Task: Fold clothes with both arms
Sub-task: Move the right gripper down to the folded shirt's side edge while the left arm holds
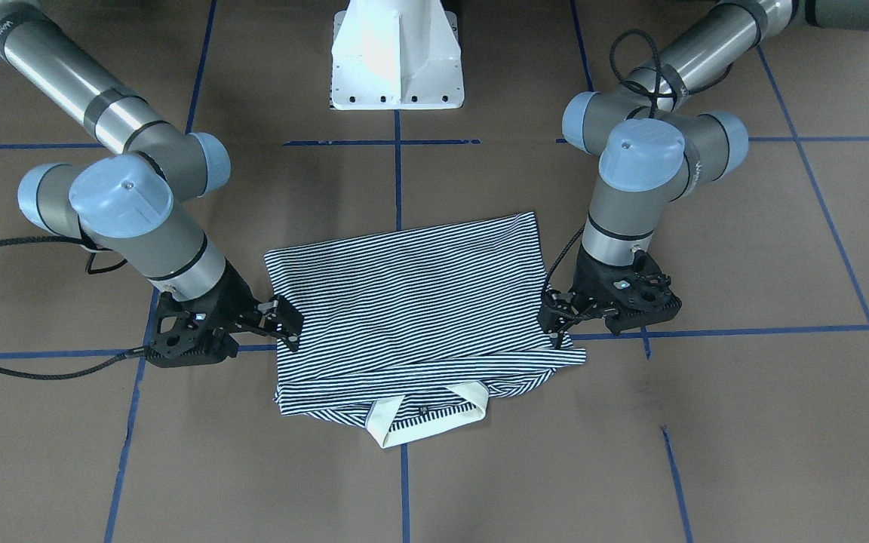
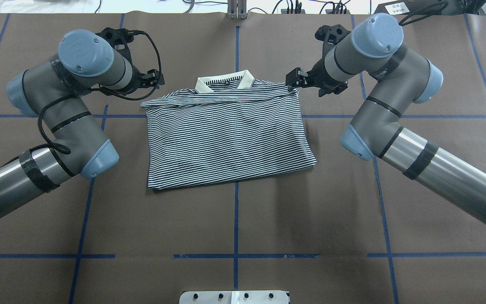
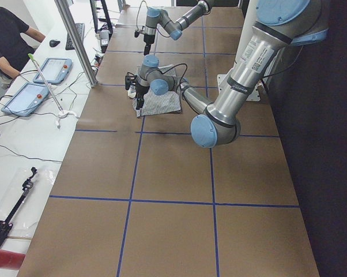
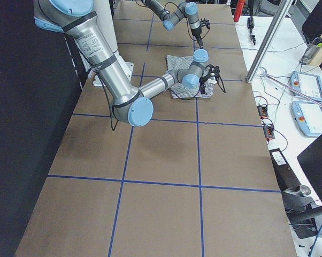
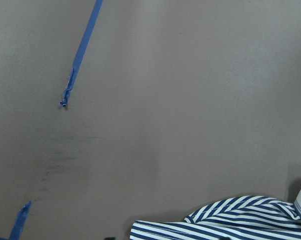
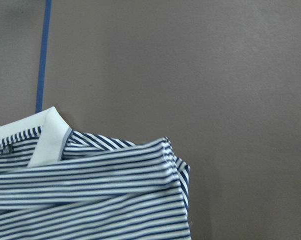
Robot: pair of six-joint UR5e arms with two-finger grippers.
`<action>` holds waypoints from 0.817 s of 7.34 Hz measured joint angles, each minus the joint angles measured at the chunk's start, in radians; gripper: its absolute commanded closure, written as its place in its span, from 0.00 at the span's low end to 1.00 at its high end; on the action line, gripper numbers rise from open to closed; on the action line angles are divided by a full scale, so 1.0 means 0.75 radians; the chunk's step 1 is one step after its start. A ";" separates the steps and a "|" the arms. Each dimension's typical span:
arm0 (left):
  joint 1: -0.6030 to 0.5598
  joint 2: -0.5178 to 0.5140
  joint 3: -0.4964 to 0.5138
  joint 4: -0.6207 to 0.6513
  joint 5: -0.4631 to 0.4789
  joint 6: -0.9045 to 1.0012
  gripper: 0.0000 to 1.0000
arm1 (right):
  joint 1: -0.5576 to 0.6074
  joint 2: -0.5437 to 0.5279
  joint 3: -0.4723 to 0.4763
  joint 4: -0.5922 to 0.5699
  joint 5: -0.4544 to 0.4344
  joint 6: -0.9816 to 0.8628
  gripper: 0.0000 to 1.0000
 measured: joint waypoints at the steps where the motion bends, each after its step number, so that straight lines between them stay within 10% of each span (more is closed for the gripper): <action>1: 0.001 0.000 -0.016 0.001 0.000 -0.011 0.00 | -0.050 -0.036 0.129 -0.152 -0.014 0.085 0.00; 6: 0.026 -0.001 -0.077 0.001 0.001 -0.070 0.00 | -0.293 -0.115 0.247 -0.291 -0.197 0.225 0.00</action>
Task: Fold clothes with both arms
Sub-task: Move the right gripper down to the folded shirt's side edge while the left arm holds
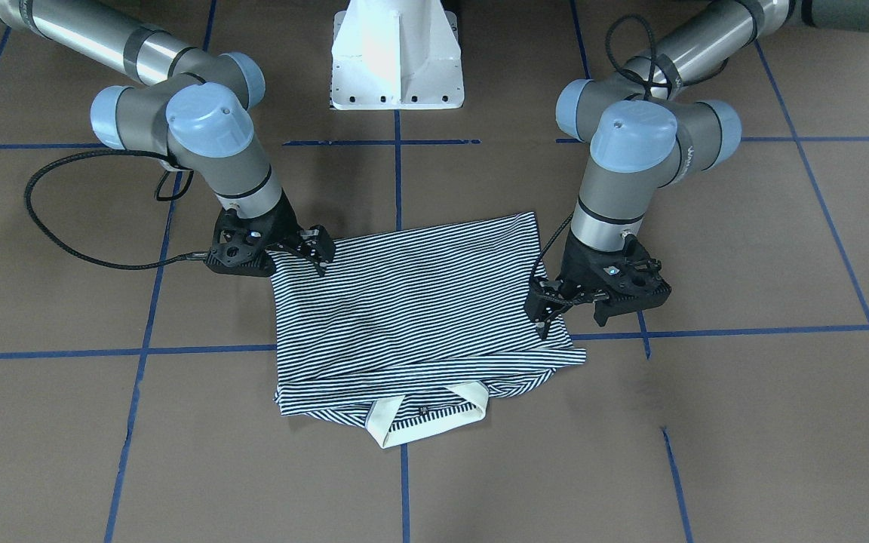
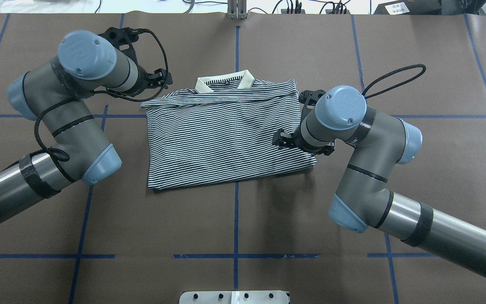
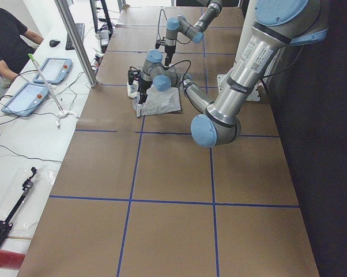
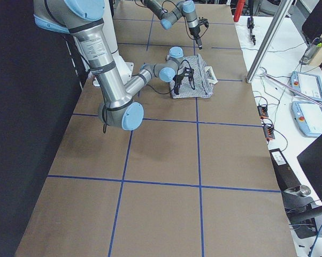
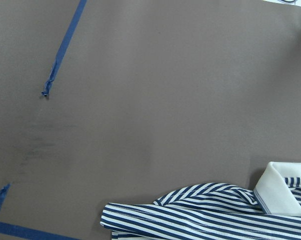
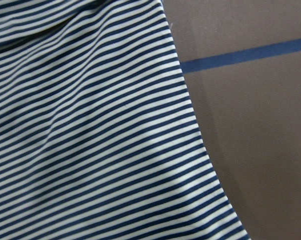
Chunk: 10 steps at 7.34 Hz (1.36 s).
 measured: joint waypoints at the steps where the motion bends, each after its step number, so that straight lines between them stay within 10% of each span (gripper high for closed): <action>1: 0.003 0.000 -0.012 0.002 0.000 -0.001 0.00 | -0.003 -0.018 0.000 -0.002 0.001 -0.003 0.00; 3: 0.007 0.002 -0.025 0.004 0.000 -0.001 0.00 | -0.005 -0.048 0.003 -0.006 0.007 -0.006 0.00; 4: 0.008 0.004 -0.030 0.004 0.000 -0.001 0.00 | -0.005 -0.053 0.005 -0.010 0.008 -0.006 0.30; 5: 0.008 0.006 -0.035 0.004 0.000 -0.001 0.00 | -0.007 -0.055 0.006 -0.012 0.009 -0.003 0.94; 10: 0.009 0.013 -0.067 0.006 0.000 -0.001 0.00 | -0.006 -0.061 0.018 -0.012 0.031 -0.008 1.00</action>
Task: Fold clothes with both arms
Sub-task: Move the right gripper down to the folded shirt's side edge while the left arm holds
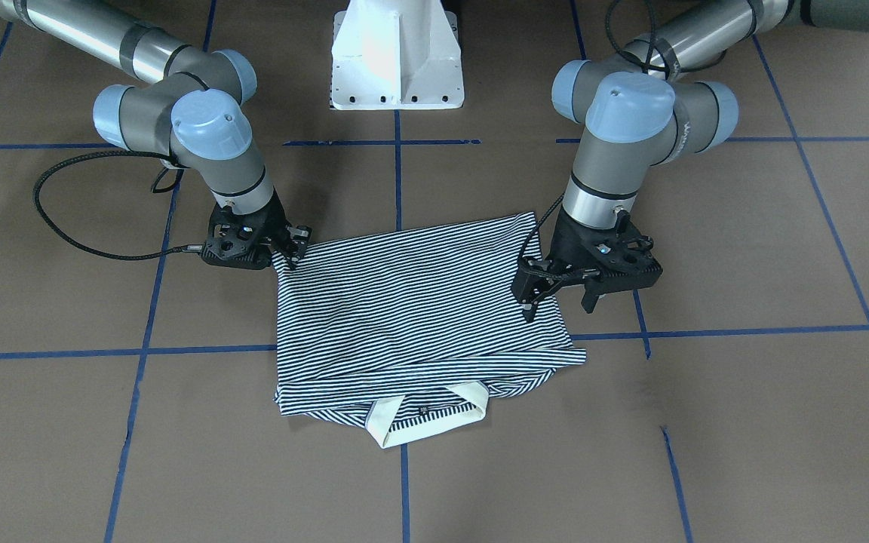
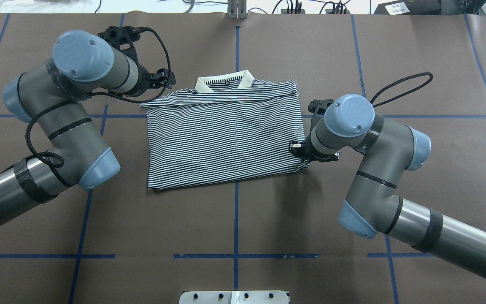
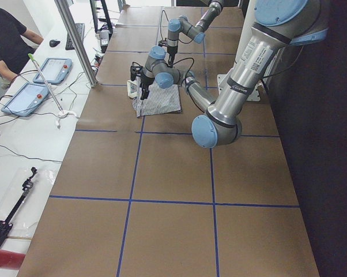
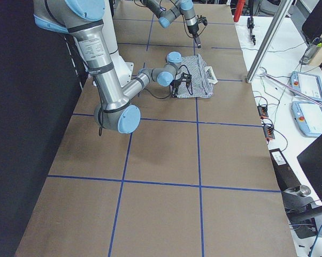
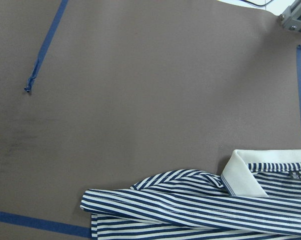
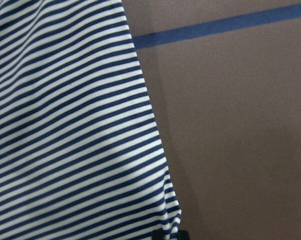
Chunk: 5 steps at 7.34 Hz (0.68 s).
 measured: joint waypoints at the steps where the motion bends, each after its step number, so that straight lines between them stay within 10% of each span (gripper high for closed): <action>1: 0.001 0.000 -0.001 0.000 0.000 0.000 0.00 | 0.002 -0.002 0.004 0.000 0.013 0.000 1.00; 5: 0.005 -0.002 -0.013 0.000 0.000 -0.006 0.00 | -0.043 -0.166 0.267 -0.135 0.049 0.002 1.00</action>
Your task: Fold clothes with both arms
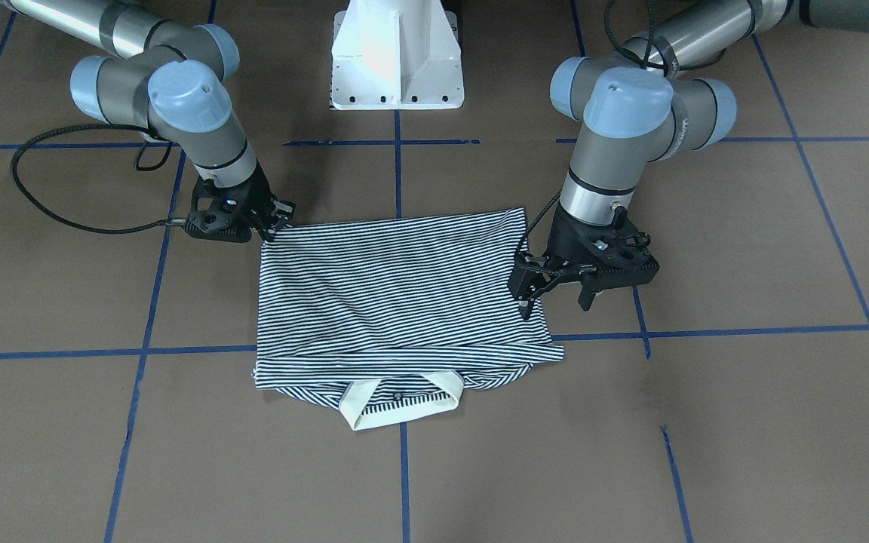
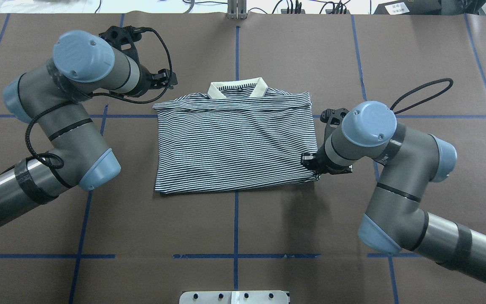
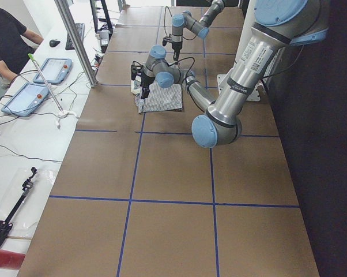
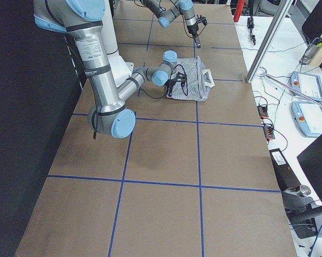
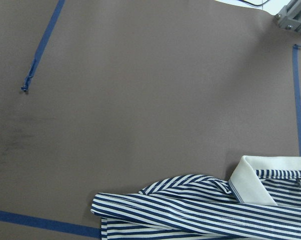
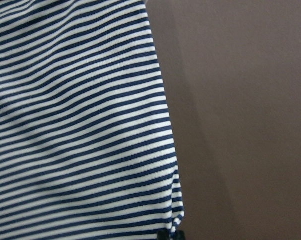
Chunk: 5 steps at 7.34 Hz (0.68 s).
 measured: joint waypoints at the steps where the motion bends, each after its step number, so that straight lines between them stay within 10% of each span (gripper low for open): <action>1: 0.004 0.000 -0.005 0.000 0.000 -0.011 0.00 | -0.060 -0.075 0.128 -0.087 0.003 0.005 1.00; 3: 0.014 0.001 -0.012 0.000 0.001 -0.021 0.00 | -0.216 -0.202 0.281 -0.206 0.025 0.015 1.00; 5: 0.024 0.004 -0.038 0.008 0.002 -0.027 0.00 | -0.321 -0.348 0.377 -0.238 0.094 0.018 0.01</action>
